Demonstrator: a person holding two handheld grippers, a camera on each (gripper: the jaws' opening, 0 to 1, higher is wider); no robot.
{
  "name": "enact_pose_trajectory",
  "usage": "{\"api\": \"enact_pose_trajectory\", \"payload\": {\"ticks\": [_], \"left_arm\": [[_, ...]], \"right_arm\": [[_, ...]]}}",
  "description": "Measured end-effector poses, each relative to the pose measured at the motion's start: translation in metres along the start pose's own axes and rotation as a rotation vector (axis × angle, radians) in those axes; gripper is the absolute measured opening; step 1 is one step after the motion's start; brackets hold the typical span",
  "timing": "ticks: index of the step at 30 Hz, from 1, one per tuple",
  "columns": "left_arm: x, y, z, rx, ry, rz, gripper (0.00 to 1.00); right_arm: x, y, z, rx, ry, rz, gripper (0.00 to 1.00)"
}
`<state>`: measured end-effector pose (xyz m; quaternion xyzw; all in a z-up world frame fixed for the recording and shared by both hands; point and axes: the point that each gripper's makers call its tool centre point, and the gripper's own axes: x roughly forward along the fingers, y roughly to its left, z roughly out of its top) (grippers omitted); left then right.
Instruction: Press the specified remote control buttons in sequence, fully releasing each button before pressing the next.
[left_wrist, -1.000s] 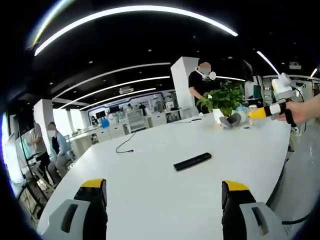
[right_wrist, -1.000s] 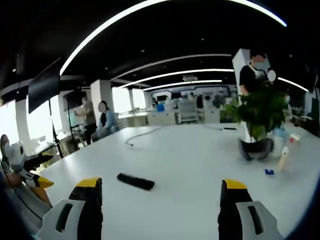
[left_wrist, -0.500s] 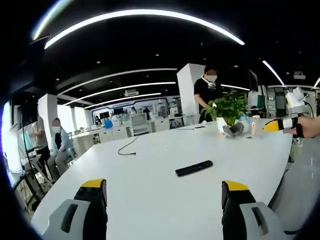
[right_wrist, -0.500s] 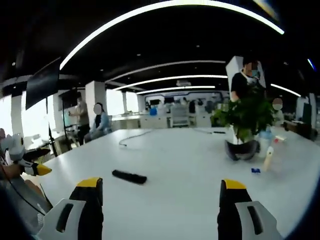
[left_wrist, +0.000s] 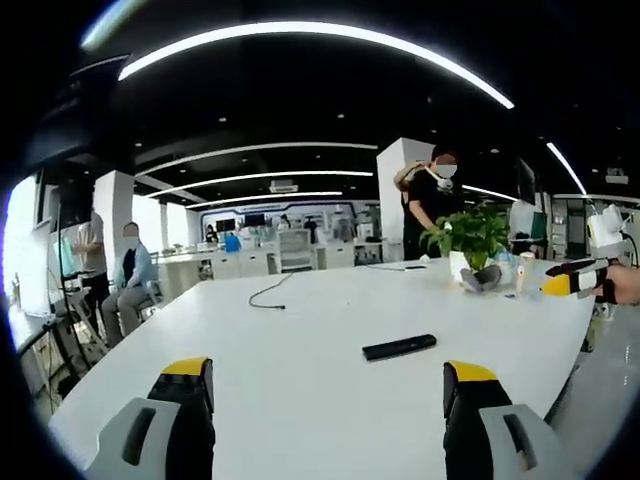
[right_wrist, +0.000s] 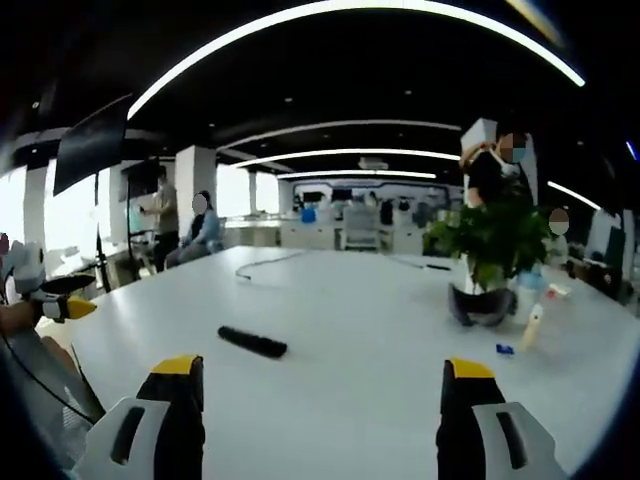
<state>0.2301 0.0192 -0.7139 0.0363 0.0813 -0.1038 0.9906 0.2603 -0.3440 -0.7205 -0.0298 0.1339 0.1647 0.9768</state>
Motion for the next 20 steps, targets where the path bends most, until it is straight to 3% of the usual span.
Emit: {"api": "enact_pose_trajectory", "payload": {"ticks": [12, 16, 20], "left_arm": [[-0.004, 0.01, -0.005, -0.014, 0.02, 0.051, 0.99], [-0.001, 0.006, -0.018, 0.019, 0.093, 0.04, 0.98], [-0.002, 0.006, -0.017, 0.033, 0.09, 0.045, 0.98]], "right_arm": [[-0.001, 0.015, 0.0, -0.013, 0.011, 0.049, 0.98], [-0.002, 0.015, 0.0, 0.003, 0.012, 0.049, 0.97], [-0.003, 0.01, -0.009, 0.011, 0.05, 0.044, 0.96]]}}
